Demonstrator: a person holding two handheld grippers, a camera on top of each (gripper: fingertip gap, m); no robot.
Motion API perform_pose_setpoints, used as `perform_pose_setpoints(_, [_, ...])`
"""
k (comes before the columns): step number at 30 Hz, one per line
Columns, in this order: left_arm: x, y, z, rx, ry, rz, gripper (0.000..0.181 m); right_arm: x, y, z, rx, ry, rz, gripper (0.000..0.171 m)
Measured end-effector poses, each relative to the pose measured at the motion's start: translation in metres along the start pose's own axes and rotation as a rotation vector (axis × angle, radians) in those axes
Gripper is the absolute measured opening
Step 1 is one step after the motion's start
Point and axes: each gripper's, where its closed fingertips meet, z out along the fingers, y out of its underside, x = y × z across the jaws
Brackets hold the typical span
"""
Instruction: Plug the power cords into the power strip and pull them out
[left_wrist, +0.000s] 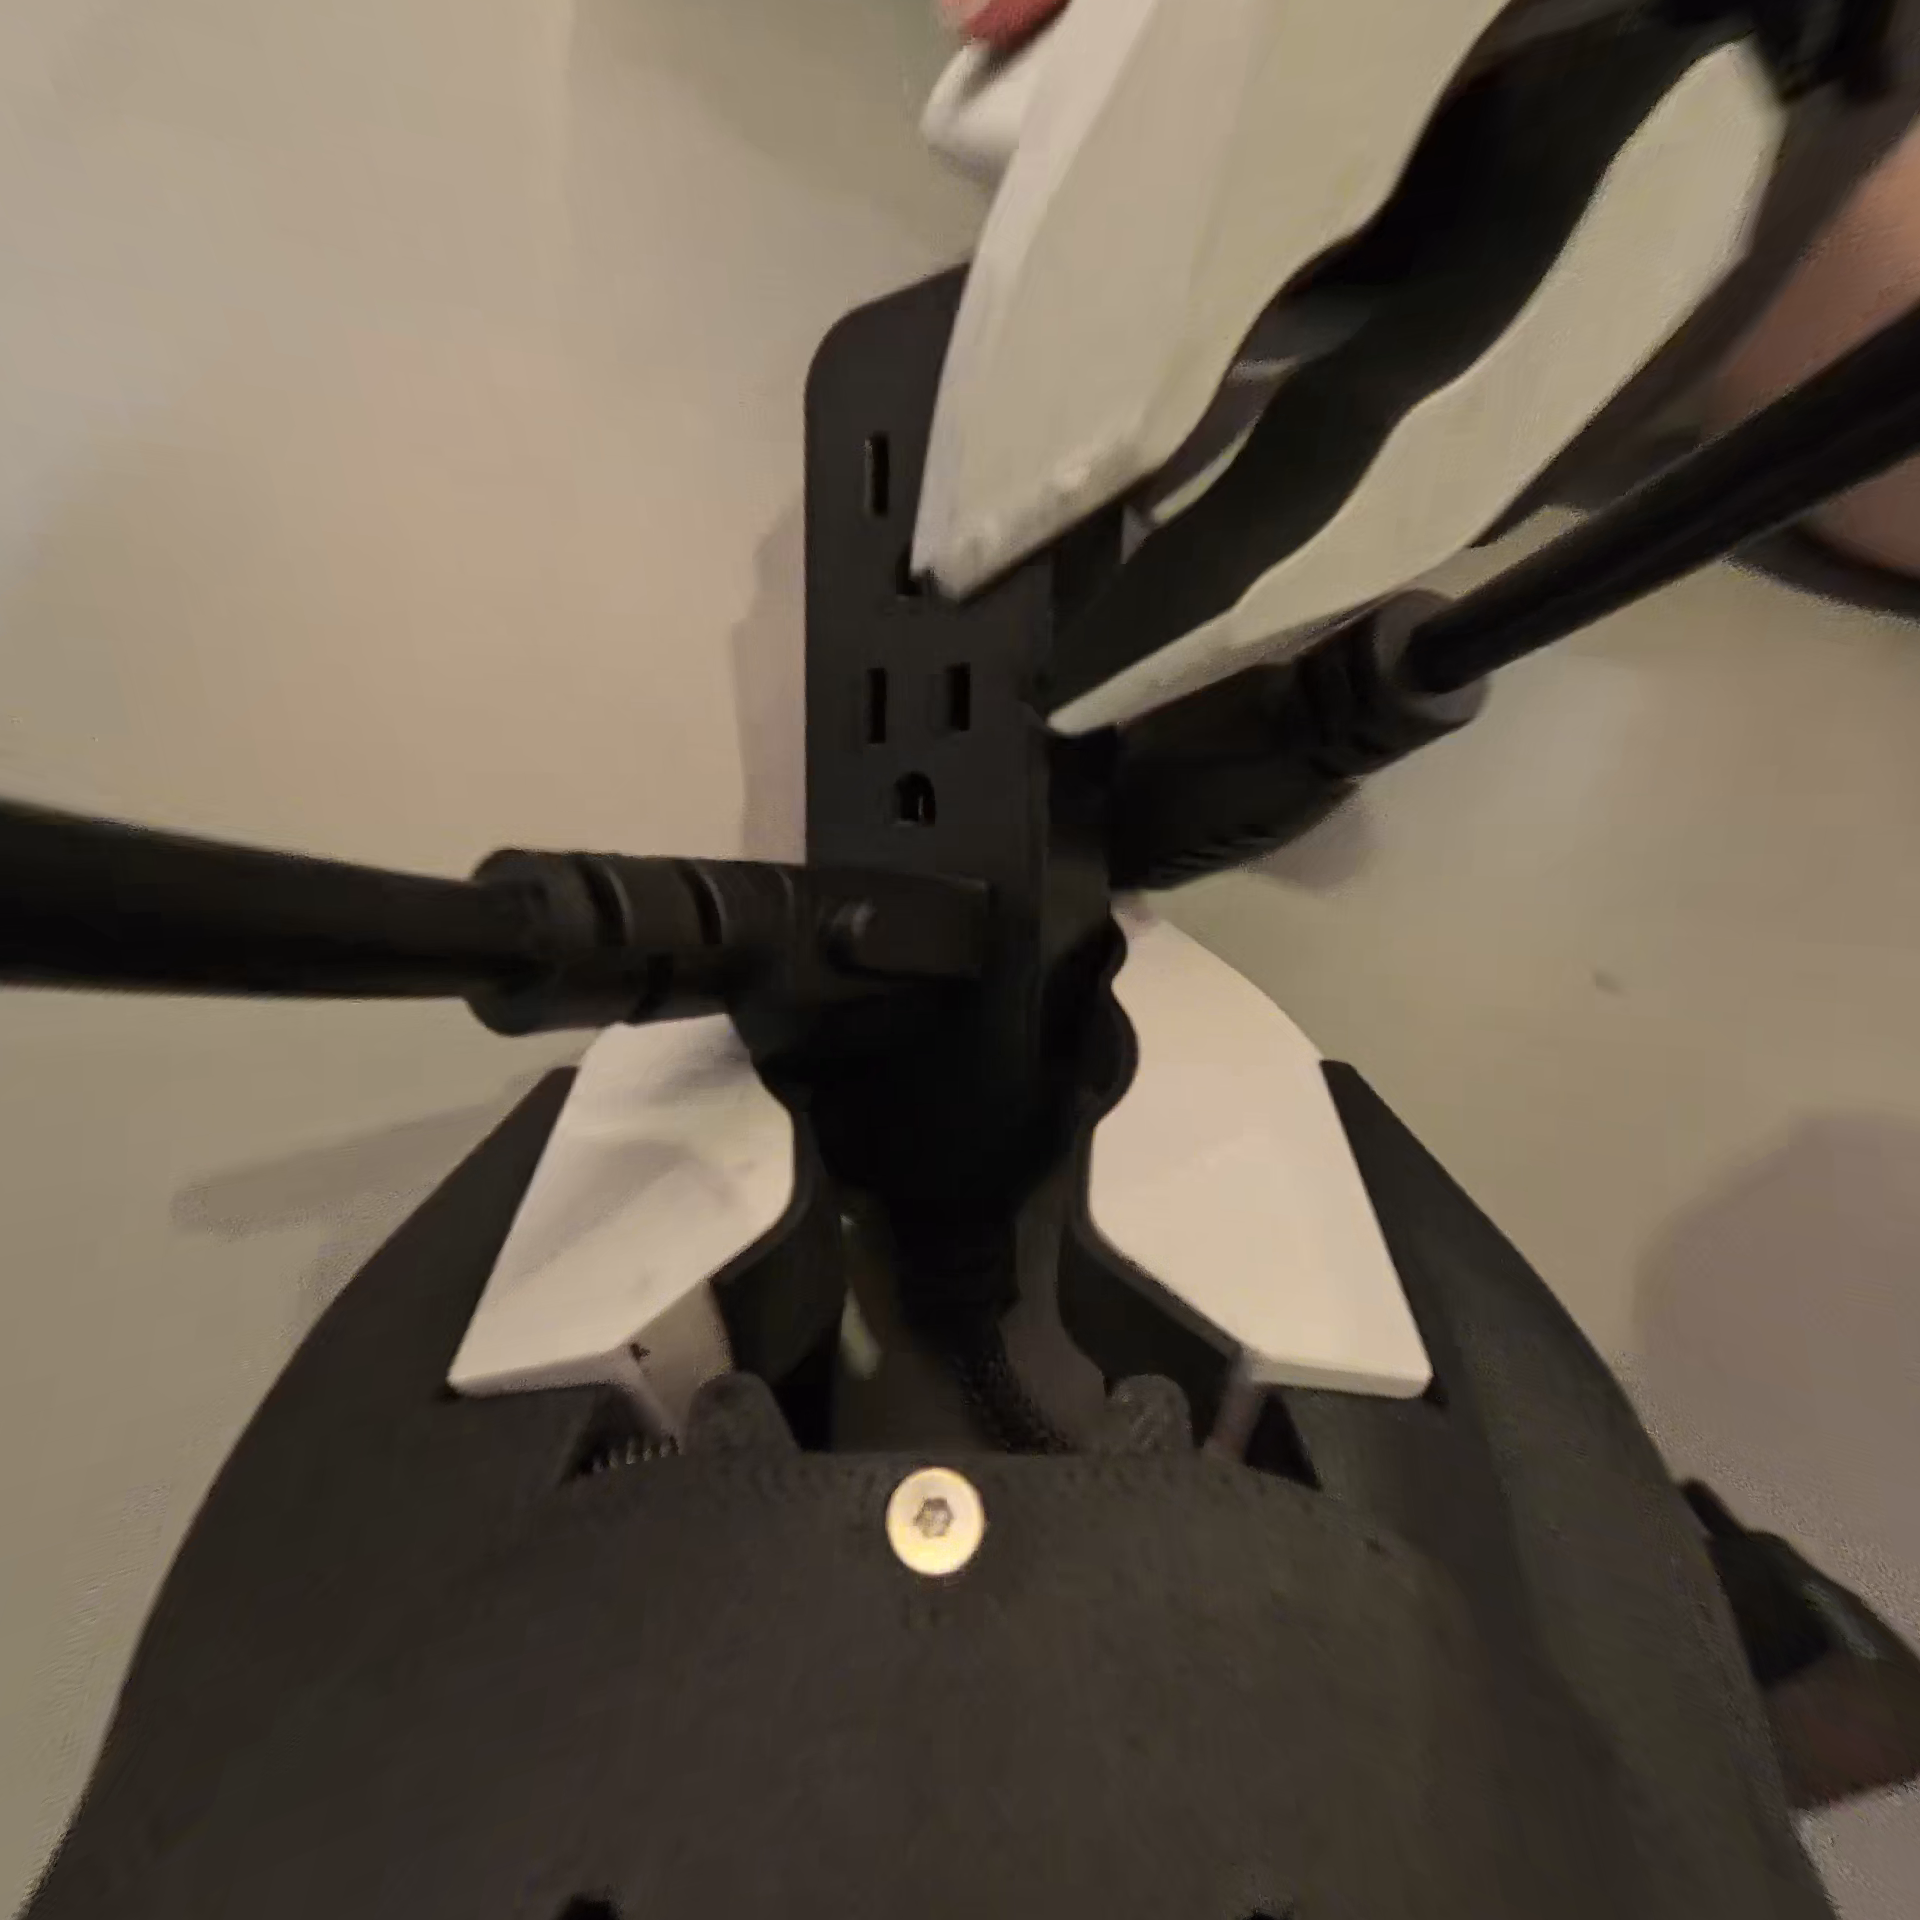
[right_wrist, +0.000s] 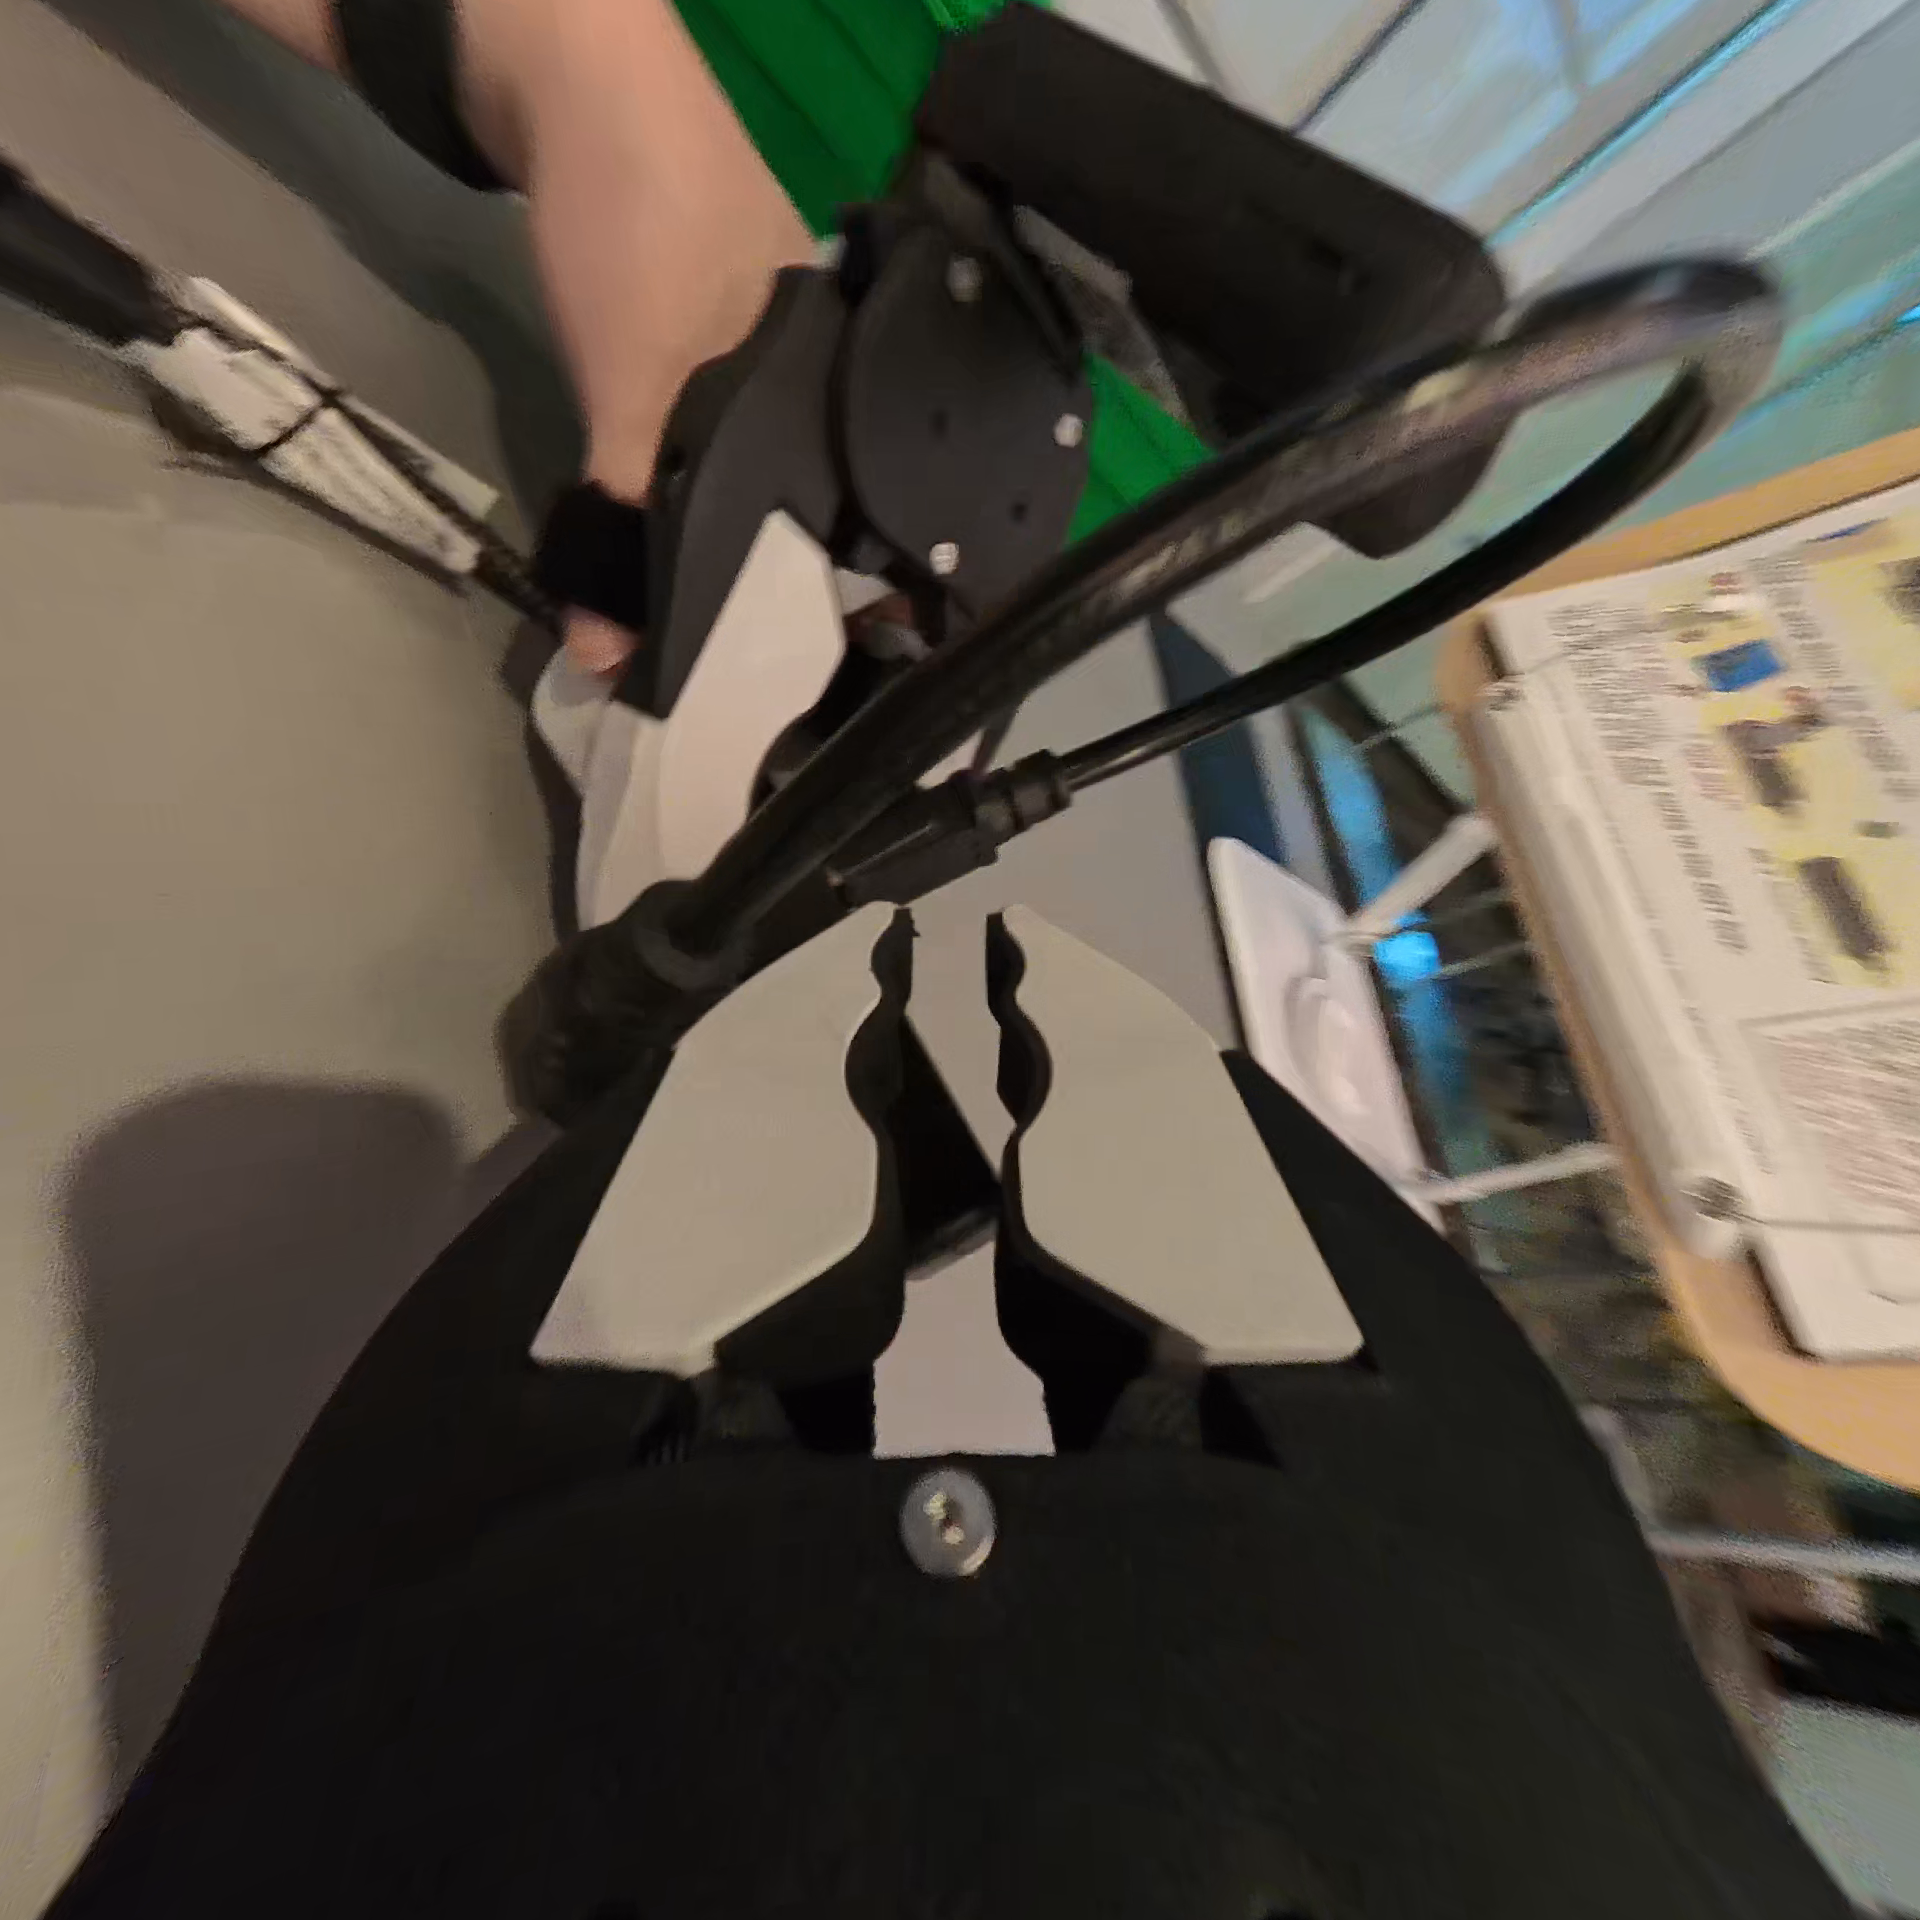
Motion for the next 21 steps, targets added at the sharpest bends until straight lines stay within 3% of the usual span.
perform_pose_setpoints(3, [0.012, 0.004, -0.004, -0.015, 0.096, -0.010, 0.048, -0.013, -0.006, 0.001, 0.011, -0.129, 0.068, 0.017])
perform_pose_setpoints(6, [0.013, 0.008, -0.002, -0.030, 0.065, 0.083, 0.049, -0.028, -0.008, 0.004, -0.024, -0.250, 0.125, 0.013])
perform_pose_setpoints(21, [0.016, 0.011, -0.004, -0.048, 0.058, 0.128, 0.049, -0.029, 0.008, -0.003, -0.160, -0.319, 0.299, 0.022])
